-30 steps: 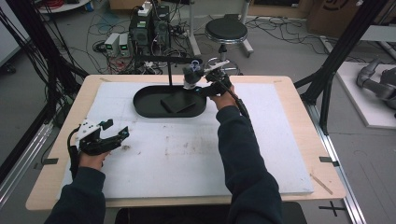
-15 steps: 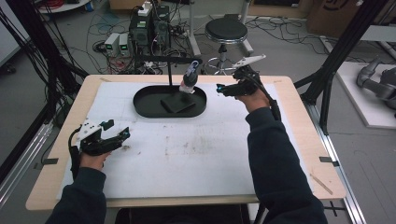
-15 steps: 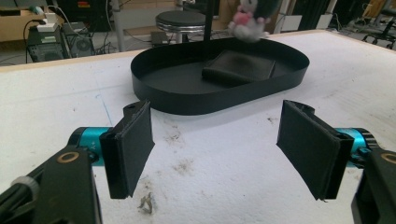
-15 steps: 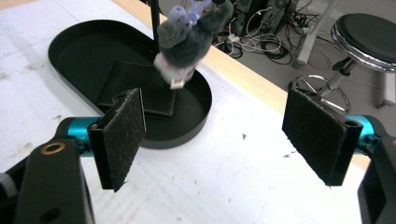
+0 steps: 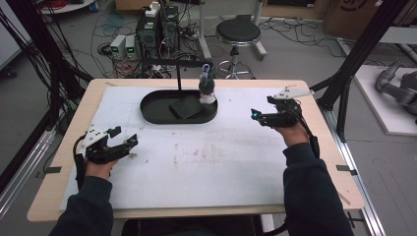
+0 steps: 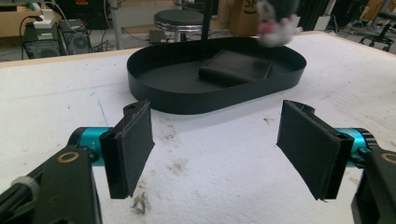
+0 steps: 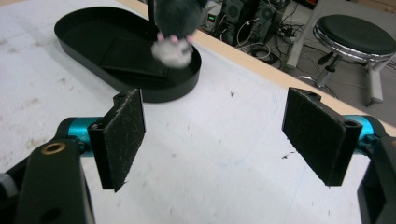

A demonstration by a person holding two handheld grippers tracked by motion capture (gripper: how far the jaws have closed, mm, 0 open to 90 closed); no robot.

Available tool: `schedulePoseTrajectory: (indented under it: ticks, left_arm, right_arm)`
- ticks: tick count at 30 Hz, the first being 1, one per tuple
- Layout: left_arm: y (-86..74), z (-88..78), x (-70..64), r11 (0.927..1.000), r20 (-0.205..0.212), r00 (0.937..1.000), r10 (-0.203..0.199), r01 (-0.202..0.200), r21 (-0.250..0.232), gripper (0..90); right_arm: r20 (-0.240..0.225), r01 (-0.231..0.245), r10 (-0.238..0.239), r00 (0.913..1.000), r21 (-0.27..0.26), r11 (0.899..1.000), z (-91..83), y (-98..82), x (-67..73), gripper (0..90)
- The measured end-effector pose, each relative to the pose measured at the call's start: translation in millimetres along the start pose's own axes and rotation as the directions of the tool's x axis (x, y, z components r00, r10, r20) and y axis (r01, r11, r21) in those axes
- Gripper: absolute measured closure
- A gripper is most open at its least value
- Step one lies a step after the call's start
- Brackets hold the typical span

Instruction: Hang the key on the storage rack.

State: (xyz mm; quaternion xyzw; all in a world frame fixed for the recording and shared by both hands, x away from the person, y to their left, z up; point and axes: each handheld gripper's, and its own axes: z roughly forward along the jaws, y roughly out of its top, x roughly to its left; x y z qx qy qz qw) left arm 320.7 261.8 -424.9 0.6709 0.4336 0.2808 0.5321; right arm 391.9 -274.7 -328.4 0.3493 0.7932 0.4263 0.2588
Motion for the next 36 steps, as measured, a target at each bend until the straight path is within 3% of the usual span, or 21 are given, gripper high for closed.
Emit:
schedulePoseTrajectory:
  ticks: [7, 18, 28, 36]
  left_arm:
    - [0.3, -0.6, -2.1, 1.0000, 0.002, 1.0000, 0.002, -0.002, -0.001, 26.5]
    - [-0.6, -10.3, -5.9, 0.9999, -0.006, 0.9999, 0.008, -0.008, -0.012, 26.5]
    - [-1.3, -8.3, -3.2, 0.9999, -0.010, 0.9999, 0.004, -0.004, -0.010, 26.5]
    - [-0.9, -7.1, -3.9, 1.0000, -0.006, 1.0000, 0.007, -0.008, -0.007, 26.5]
  right_arm:
    - [0.009, -0.034, 0.035, 0.9994, -0.034, 0.999, -12.0, -36.5, 6.4, 21.9]
    - [0.033, -0.062, 0.063, 0.9975, -0.036, 0.997, -16.9, -70.4, 11.8, 21.9]
    - [0.048, -0.090, 0.091, 0.9947, -0.012, 0.996, -13.4, -88.0, 6.7, 21.9]
    - [0.067, -0.051, 0.050, 0.9965, 0.017, 0.999, -9.2, -89.2, 11.2, 21.9]
